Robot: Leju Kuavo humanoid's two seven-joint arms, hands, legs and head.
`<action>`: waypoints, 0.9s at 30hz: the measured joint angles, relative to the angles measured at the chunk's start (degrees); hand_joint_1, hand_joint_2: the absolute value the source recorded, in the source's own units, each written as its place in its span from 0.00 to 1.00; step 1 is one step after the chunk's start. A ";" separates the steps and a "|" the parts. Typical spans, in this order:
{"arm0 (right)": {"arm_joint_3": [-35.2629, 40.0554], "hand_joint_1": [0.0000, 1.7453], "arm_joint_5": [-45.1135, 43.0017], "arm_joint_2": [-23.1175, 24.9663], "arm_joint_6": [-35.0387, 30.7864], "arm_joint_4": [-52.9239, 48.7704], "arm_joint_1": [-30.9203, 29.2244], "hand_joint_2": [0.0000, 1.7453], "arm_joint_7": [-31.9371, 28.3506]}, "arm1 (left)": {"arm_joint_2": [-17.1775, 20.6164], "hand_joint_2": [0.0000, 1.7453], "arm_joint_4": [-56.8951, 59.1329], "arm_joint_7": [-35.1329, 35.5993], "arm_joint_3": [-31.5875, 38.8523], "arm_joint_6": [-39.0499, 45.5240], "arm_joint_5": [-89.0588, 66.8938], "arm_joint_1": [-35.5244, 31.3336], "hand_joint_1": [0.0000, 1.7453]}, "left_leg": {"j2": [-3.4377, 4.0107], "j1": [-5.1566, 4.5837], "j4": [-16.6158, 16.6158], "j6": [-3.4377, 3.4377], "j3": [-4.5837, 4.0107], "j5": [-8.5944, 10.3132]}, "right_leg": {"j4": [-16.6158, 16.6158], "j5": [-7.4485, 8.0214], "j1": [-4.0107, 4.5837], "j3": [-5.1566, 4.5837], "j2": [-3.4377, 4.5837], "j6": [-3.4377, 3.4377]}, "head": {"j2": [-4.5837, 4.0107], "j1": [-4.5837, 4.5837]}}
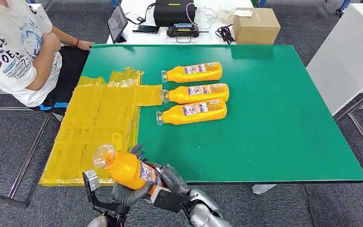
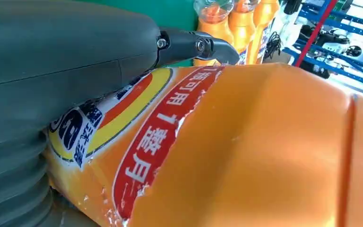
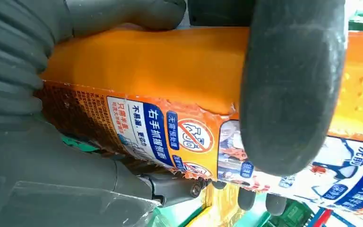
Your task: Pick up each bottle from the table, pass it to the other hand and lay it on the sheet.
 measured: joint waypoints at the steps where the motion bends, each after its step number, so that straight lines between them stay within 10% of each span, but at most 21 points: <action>1: 0.00 1.00 0.02 -0.02 0.00 0.00 0.00 1.00 0.18 | 0.00 1.00 0.00 0.00 0.00 0.02 -0.02 0.01 0.00 | 0.00 0.00 0.00 0.00 0.00 0.00 | 0.00 0.00 0.00 0.00 0.00 0.00 | 0.00 0.00; 27: -0.02 1.00 0.24 -0.07 0.04 -0.09 0.97 1.00 2.01 | -2.10 1.00 -4.48 -5.31 0.20 13.46 -7.30 0.41 0.00 | 0.01 0.00 0.00 0.00 0.00 0.00 | 0.00 0.00 0.00 0.00 0.01 0.00 | 0.00 0.02</action>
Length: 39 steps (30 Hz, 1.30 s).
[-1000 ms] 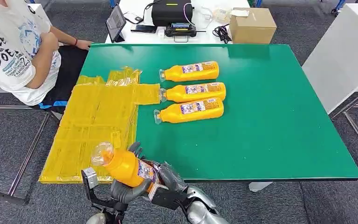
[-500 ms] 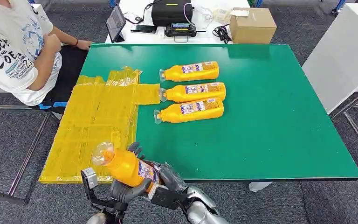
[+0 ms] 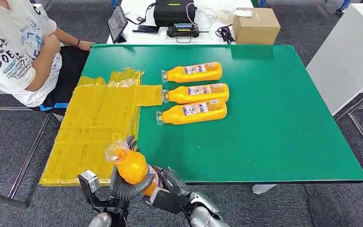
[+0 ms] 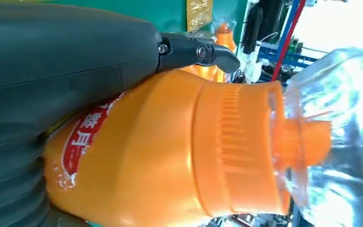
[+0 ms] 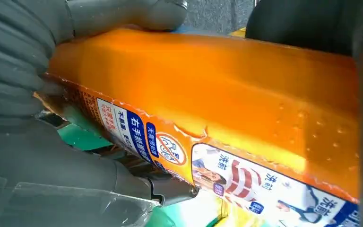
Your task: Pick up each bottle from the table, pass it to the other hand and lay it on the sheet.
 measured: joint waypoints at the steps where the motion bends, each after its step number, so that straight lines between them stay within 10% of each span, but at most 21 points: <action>1: 0.00 1.00 0.00 0.00 0.00 0.00 0.04 1.00 0.00 | 0.00 1.00 -0.07 0.00 0.00 0.00 -0.02 0.02 0.00 | 0.00 0.00 0.00 0.00 0.00 0.00 | 0.00 0.00 0.00 0.00 0.00 0.00 | 0.00 -0.02; 13: 0.00 1.00 -0.04 0.00 -0.07 -0.44 0.50 1.00 0.55 | -0.55 1.00 -0.48 -0.61 0.07 1.35 0.59 0.27 0.00 | 0.00 0.00 0.00 0.00 0.00 0.00 | 0.00 0.00 0.00 0.00 0.00 0.00 | 0.00 -0.02; 14: 0.00 1.00 -0.04 -0.02 -0.13 -0.48 0.52 1.00 0.63 | -0.55 1.00 -0.48 -0.28 0.04 -0.03 0.92 0.27 0.33 | 0.00 0.00 0.00 0.00 0.00 0.00 | 0.00 0.00 0.00 0.00 0.00 0.00 | 0.00 0.00; 15: 0.00 1.00 -0.04 -0.02 -0.18 -0.48 0.54 1.00 0.66 | -0.50 1.00 -0.48 -0.09 0.00 -1.23 0.96 0.27 1.00 | 0.00 0.00 0.00 0.00 0.00 0.00 | 0.00 0.00 0.00 0.00 0.00 0.00 | 0.00 -0.02; 39: -2.34 1.00 1.95 -0.83 -4.50 -5.25 3.86 1.00 0.39 | 2.25 1.00 -0.26 2.64 -1.77 -14.16 -1.20 -1.68 1.00 | -0.02 0.00 0.00 0.00 -0.02 0.00 | 0.01 0.00 0.00 0.02 -0.01 0.00 | 0.00 0.00</action>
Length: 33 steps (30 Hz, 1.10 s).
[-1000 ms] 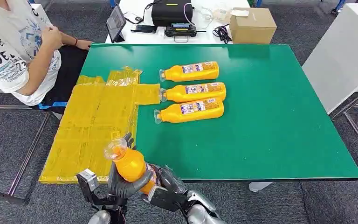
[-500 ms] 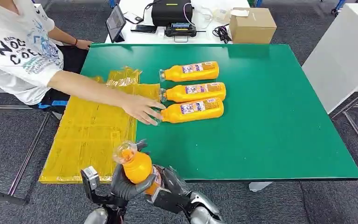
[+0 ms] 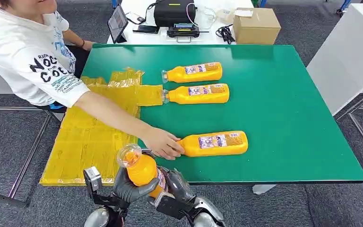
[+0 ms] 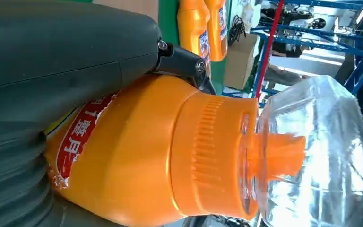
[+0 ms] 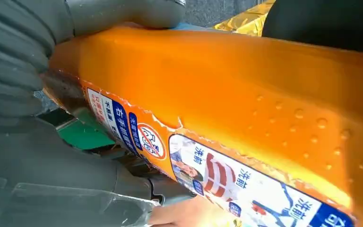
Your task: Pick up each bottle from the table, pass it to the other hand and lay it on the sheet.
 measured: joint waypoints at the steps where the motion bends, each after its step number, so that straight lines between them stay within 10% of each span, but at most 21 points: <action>1: -0.02 1.00 0.02 0.00 0.00 0.00 0.01 1.00 0.00 | 0.00 1.00 0.00 0.00 0.00 0.00 0.00 0.00 1.00 | 0.00 0.00 0.00 0.00 0.00 0.00 | 0.00 0.00 0.00 0.00 0.00 0.00 | 0.00 -0.02; 9: -0.85 0.93 0.39 0.07 -2.78 -1.73 0.91 1.00 0.00 | 0.02 1.00 -0.77 0.28 0.00 -0.59 0.46 0.07 1.00 | 0.00 0.00 0.00 0.00 -0.02 0.00 | 0.00 0.00 0.00 0.00 0.00 0.00 | 0.00 0.00; 10: -0.98 0.35 0.42 0.09 -3.17 -2.23 1.06 1.00 0.02 | 0.02 1.00 -1.09 0.35 0.00 -0.66 0.72 0.09 1.00 | 0.00 0.00 0.00 0.00 -0.02 0.00 | 0.00 0.00 0.00 0.00 0.00 0.00 | 0.00 0.00; 11: -1.07 0.00 0.46 0.11 -3.45 -2.67 1.17 1.00 0.07 | 0.02 1.00 -1.38 0.39 -0.02 -0.68 0.81 0.11 1.00 | 0.00 0.00 0.00 0.00 -0.02 0.00 | 0.00 0.00 0.00 0.00 0.00 0.00 | 0.00 0.00; 12: -1.27 0.00 0.50 0.22 -3.78 -3.06 1.28 0.00 0.15 | 0.02 1.00 -1.66 0.48 -0.02 -0.70 0.90 0.19 1.00 | 0.00 0.00 0.00 0.00 -0.02 0.00 | 0.00 0.00 0.00 0.01 0.00 0.00 | 0.00 -0.02; 33: -2.78 0.00 -6.84 1.62 -3.76 -16.30 5.66 0.00 -0.63 | 2.64 1.00 -17.75 -4.46 9.27 17.98 -3.93 -1.20 1.00 | -0.01 0.02 0.00 0.00 -0.02 0.02 | 0.01 0.01 0.01 0.00 -0.01 -0.01 | 0.00 0.00</action>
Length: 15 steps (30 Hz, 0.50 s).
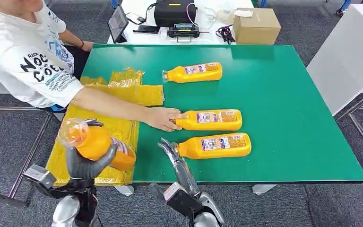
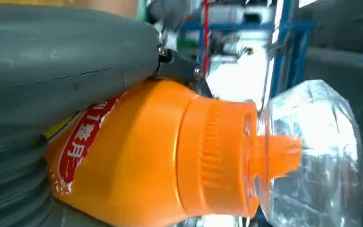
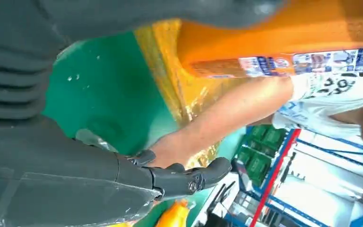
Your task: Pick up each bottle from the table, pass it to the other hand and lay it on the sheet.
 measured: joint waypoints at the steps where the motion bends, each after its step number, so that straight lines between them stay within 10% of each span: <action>1: -0.02 0.00 -0.17 0.07 0.04 -0.13 0.03 0.00 -0.15 | 0.11 1.00 -0.22 -0.04 0.37 0.50 -0.26 -0.26 1.00 | 0.00 0.00 0.00 0.00 0.00 0.00 | 0.00 0.00 0.00 -0.01 0.00 0.00 | 0.00 0.00; 12: -0.02 0.00 -8.03 0.07 0.61 -11.90 1.86 0.00 -2.99 | 1.36 1.00 7.55 -0.39 1.93 25.39 -29.25 -8.05 1.00 | 0.00 -0.01 0.00 0.01 0.02 0.01 | -0.01 0.01 -0.01 -0.01 0.00 0.00 | 0.00 0.00; 13: -0.07 0.00 -8.77 0.07 0.68 -12.83 1.86 1.00 -2.97 | 1.99 1.00 10.22 0.53 2.17 28.45 -35.56 -9.58 1.00 | -0.01 -0.01 0.00 0.00 0.03 0.03 | 0.00 0.01 -0.01 0.01 0.00 0.00 | 0.00 0.02; 15: -0.22 0.00 -9.31 0.07 0.68 -13.97 1.73 1.00 -2.97 | 3.09 1.00 15.61 2.12 3.23 33.07 -50.81 -12.58 1.00 | 0.01 0.00 0.00 -0.04 0.04 0.06 | 0.01 0.03 0.00 0.02 0.00 -0.01 | 0.00 0.00</action>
